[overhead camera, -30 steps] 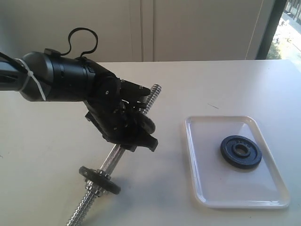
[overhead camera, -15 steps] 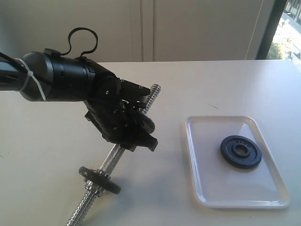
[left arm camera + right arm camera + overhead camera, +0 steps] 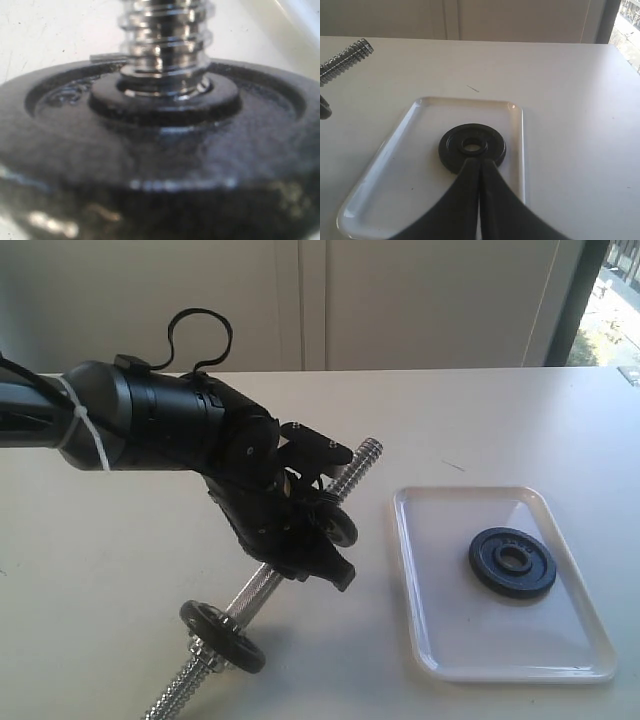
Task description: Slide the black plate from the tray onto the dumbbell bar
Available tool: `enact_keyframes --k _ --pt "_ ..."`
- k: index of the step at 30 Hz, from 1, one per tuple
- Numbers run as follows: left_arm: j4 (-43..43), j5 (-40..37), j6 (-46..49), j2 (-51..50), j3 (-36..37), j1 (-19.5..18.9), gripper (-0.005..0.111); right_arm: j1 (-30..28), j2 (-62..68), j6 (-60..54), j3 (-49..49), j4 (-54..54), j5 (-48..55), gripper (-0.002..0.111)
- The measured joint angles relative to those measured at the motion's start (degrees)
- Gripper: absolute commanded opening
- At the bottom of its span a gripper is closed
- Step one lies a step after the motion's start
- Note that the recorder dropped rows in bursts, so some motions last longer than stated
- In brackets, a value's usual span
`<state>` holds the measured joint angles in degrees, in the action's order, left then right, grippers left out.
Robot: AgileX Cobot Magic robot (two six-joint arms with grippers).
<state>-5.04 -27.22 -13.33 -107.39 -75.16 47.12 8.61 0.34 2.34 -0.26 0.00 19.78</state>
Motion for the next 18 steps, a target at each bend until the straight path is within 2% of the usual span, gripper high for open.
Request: enact_keyframes --k 18 --pt "1.51 -0.05 0.21 0.0 0.0 0.0 0.0 0.0 0.0 0.0 0.0 0.0 0.0 0.001"
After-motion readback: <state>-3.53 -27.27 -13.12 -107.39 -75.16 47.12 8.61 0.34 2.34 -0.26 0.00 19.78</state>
